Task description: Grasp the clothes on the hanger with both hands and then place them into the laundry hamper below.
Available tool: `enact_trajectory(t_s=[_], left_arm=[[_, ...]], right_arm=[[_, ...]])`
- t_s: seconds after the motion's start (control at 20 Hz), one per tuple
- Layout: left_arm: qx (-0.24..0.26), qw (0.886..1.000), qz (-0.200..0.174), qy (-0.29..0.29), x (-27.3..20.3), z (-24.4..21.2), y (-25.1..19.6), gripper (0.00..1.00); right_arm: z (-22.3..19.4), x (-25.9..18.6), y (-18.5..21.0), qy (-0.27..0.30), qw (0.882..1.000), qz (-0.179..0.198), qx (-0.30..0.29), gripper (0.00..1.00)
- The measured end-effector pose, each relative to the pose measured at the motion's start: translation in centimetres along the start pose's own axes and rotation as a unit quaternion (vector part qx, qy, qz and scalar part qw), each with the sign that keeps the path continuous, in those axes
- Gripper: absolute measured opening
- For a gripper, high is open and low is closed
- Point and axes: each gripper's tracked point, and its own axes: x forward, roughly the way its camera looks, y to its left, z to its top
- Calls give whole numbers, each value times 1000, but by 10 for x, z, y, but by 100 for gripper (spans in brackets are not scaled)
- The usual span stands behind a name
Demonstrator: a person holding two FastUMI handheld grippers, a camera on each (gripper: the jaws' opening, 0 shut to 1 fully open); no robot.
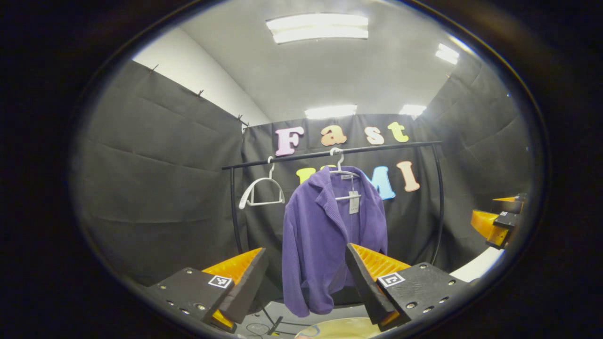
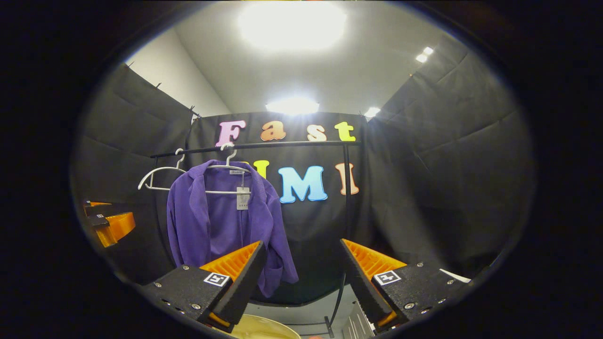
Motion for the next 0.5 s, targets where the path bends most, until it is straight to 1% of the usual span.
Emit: enact_trajectory(t_s=[0.2, 0.25, 0.5], left_arm=[[1, 1000, 3, -5, 12, 8, -7, 95], [0, 1000, 4, -8, 15, 12, -9, 100], [-7, 1000, 11, -21, 34, 25, -20, 100]], right_arm=[[11, 21, 1, -11, 1000, 12, 1, 95], [15, 28, 1, -15, 1000, 15, 2, 95], [34, 66, 0, -38, 999, 35, -4, 95]])
